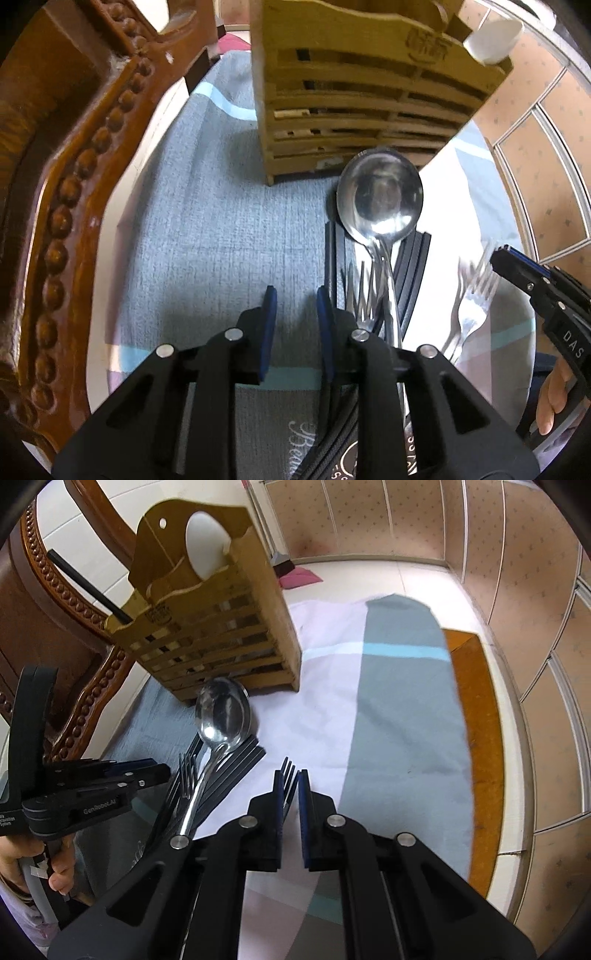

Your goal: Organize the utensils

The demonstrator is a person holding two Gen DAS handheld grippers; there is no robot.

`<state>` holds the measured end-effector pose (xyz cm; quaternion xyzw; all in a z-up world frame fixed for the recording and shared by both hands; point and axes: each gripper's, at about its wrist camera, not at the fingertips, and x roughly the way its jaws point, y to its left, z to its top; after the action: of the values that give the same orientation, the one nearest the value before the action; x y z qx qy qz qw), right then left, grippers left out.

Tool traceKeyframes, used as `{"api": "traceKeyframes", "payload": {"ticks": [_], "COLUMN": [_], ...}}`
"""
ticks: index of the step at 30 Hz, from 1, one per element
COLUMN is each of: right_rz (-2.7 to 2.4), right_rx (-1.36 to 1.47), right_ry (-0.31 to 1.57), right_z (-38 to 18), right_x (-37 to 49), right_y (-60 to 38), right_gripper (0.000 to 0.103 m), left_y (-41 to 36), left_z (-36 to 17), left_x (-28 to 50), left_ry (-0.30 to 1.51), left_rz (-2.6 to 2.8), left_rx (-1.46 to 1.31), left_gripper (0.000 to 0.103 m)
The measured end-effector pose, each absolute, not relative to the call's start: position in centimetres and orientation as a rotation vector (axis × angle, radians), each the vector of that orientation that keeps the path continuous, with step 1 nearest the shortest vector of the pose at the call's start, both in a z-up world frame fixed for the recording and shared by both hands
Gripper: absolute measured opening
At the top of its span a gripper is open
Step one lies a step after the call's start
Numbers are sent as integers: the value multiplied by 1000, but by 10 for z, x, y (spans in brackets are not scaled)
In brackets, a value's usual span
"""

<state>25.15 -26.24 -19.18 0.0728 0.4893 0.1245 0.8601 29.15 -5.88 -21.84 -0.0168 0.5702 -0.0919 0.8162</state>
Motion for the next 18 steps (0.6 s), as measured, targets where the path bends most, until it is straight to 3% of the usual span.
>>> {"api": "traceKeyframes", "payload": {"ticks": [7, 13, 18], "right_rz": [239, 235, 229], "right_rx": [142, 140, 141], "right_ry": [1027, 1033, 1039], "right_z": [-192, -194, -196], "right_x": [255, 255, 254], "right_y": [-263, -264, -266], "right_gripper": [8, 8, 8], "left_y": [-63, -59, -44], "left_z": [-225, -225, -235], "left_x": [289, 282, 279], "left_ry": [1243, 1252, 1264], "left_rz": [-232, -220, -146], "left_rx": [-26, -8, 31], "left_gripper": [26, 39, 35]}}
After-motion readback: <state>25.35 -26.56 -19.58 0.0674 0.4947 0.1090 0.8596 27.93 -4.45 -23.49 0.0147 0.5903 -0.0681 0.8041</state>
